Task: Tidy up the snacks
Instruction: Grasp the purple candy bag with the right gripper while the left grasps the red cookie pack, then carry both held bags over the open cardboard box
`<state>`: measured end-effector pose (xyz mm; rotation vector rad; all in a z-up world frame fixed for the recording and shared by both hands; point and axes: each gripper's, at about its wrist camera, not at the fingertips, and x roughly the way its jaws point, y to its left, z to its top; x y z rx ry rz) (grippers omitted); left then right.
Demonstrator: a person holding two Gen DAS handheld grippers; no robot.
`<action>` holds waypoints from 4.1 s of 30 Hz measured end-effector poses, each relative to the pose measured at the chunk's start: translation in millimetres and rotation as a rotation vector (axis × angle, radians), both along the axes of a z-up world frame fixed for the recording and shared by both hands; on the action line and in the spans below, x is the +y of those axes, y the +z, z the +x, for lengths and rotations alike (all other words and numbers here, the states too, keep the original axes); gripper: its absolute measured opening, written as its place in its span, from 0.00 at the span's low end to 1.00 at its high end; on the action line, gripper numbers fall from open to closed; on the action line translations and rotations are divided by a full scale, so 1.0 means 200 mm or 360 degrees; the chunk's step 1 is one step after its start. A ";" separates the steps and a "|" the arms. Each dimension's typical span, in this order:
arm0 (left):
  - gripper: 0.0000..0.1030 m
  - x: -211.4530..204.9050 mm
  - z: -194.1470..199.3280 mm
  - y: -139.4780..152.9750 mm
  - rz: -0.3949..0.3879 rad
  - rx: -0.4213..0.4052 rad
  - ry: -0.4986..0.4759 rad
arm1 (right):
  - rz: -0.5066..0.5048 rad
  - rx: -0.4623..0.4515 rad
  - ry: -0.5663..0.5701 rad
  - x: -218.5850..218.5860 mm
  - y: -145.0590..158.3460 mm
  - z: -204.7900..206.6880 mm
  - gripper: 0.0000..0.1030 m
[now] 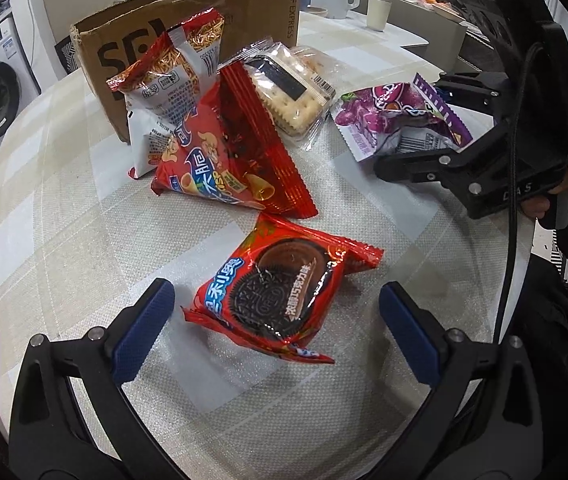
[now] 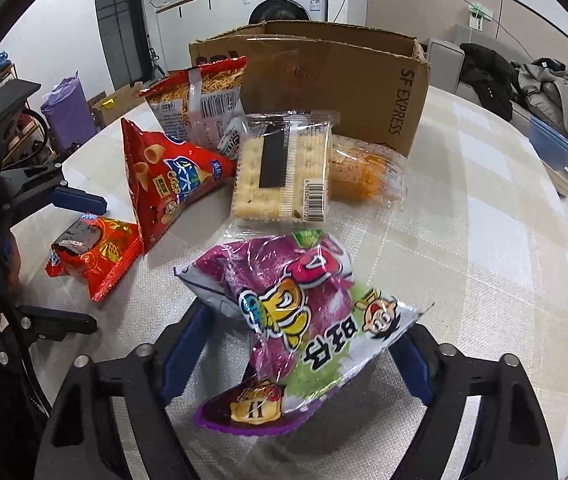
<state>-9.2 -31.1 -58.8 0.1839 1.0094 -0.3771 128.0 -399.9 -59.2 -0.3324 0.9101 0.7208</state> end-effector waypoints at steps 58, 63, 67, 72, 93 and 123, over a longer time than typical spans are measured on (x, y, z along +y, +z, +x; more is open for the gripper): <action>0.49 0.07 -0.07 0.08 -0.0114 -0.0053 -0.0030 | 0.0310 -0.0173 0.0093 -0.18 0.28 -0.06 0.43; 0.45 0.04 -0.13 0.13 -0.0176 -0.0113 -0.0123 | 0.0325 -0.0179 0.0093 -0.18 0.29 -0.07 0.43; 0.45 0.03 -0.15 0.16 -0.0212 -0.0143 -0.0147 | 0.0344 -0.0186 0.0093 -0.19 0.31 -0.07 0.43; 0.44 0.07 -0.15 0.20 -0.0275 -0.0172 -0.0096 | 0.0377 -0.0202 0.0096 -0.20 0.33 -0.08 0.43; 0.44 0.23 -0.11 0.43 -0.0449 -0.0443 0.0231 | 0.0574 -0.0301 0.0013 -0.24 0.42 -0.12 0.43; 0.44 0.32 0.14 0.76 -0.0385 -0.0733 0.0635 | 0.0839 -0.0442 -0.0331 -0.29 0.64 0.04 0.43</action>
